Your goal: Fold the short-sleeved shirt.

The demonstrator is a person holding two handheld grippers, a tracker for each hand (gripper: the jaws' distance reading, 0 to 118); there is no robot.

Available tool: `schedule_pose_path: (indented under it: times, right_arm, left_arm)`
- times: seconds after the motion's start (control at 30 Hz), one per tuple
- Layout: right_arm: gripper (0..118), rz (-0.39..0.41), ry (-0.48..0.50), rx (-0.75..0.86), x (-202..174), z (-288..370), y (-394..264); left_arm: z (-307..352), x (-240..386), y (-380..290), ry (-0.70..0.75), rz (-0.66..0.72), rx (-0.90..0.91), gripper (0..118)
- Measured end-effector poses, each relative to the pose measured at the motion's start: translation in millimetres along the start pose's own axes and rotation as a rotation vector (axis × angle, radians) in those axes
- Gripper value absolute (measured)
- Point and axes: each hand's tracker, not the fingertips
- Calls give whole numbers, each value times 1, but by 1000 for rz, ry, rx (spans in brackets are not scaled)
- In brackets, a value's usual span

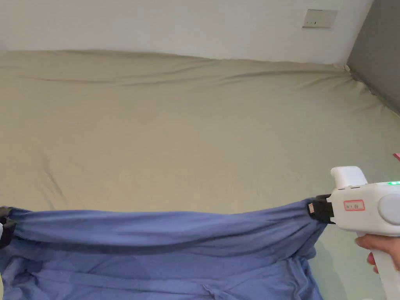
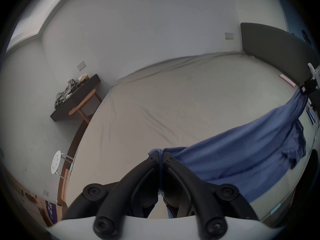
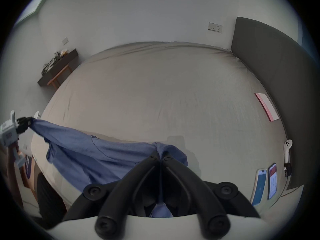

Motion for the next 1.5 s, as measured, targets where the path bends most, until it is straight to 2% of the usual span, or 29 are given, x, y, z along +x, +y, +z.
schedule_pose_path:
  times: [0.13, 0.3, 0.4, 0.63, 0.87, 0.93, 0.97, 1.0, 1.03, 1.1, 1.17, 1.27, 1.33, 1.5]
  right_arm:
    - [0, 83, 7, -118, -5, 5, -46]
    - [0, 117, -41, -267, -10, -5, -91]
    - [0, 101, -8, -322, -12, -12, -107]
    - [0, 89, 1, -489, -3, -42, -127]
    - [0, 118, -37, -551, -6, -79, -142]
    - [9, 108, -55, -540, -8, -80, -141]
    - [34, 109, -63, -541, -8, -77, -137]
    - [66, 112, -72, -533, -12, -71, -135]
    - [99, 133, -108, -497, -13, -66, -129]
    - [111, 177, -186, -432, -14, -55, -115]
    - [115, 182, -190, -257, -20, -28, -90]
    - [111, 160, -203, -17, -37, 16, -50]
    - [111, 165, -203, 154, -55, 46, -29]
    - [111, 211, -185, 512, -114, 107, -3]
  left_arm:
    - [9, 3, -39, -27, -3, -71, 1]
    - [3, 7, -80, -68, -19, -187, 1]
    - [-7, 10, -95, -69, -70, -255, 1]
    - [-38, 14, -118, -110, -145, -373, 1]
    - [-83, 22, -139, -129, -159, -430, 4]
    - [-84, 21, -136, -121, -161, -419, 10]
    - [-77, 21, -129, -115, -159, -418, 26]
    - [-75, 19, -126, -109, -154, -411, 51]
    - [-73, 16, -123, -81, -149, -388, 80]
    - [-58, 16, -108, -36, -123, -336, 96]
    - [-35, 9, -85, -46, -26, -192, 109]
    - [-1, 1, -46, -81, 160, 9, 109]
    - [26, -2, -23, -95, 229, 168, 109]
    - [91, 16, 25, -59, 286, 463, 109]
